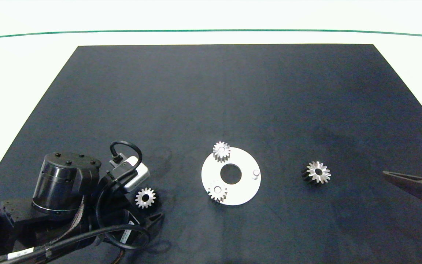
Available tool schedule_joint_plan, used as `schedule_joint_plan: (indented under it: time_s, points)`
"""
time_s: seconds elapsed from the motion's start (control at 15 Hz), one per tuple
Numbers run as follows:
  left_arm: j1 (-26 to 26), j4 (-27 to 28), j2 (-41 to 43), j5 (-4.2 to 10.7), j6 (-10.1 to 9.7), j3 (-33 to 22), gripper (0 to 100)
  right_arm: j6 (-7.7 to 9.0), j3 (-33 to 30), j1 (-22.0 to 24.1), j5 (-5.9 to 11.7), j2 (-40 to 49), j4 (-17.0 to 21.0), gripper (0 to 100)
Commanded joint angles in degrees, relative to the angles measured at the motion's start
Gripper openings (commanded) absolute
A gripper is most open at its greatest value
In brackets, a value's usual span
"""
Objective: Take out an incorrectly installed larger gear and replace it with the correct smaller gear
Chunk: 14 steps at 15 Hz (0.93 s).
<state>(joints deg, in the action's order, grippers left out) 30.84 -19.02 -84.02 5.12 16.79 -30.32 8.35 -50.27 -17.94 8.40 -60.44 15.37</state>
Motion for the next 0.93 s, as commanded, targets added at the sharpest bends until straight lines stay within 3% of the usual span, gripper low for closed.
schedule_joint_plan:
  time_s: [0.07,0.93]
  points:
    - [0.0,-0.1,0.1,0.07,0.09,0.2,75,0.09,0.0,-0.1,0.04,0.1,0.1,100]
    - [0.1,-0.2,-1.4,0.24,-0.35,-0.5,50,0.09,0.6,-0.1,0.04,0.4,0.1,100]
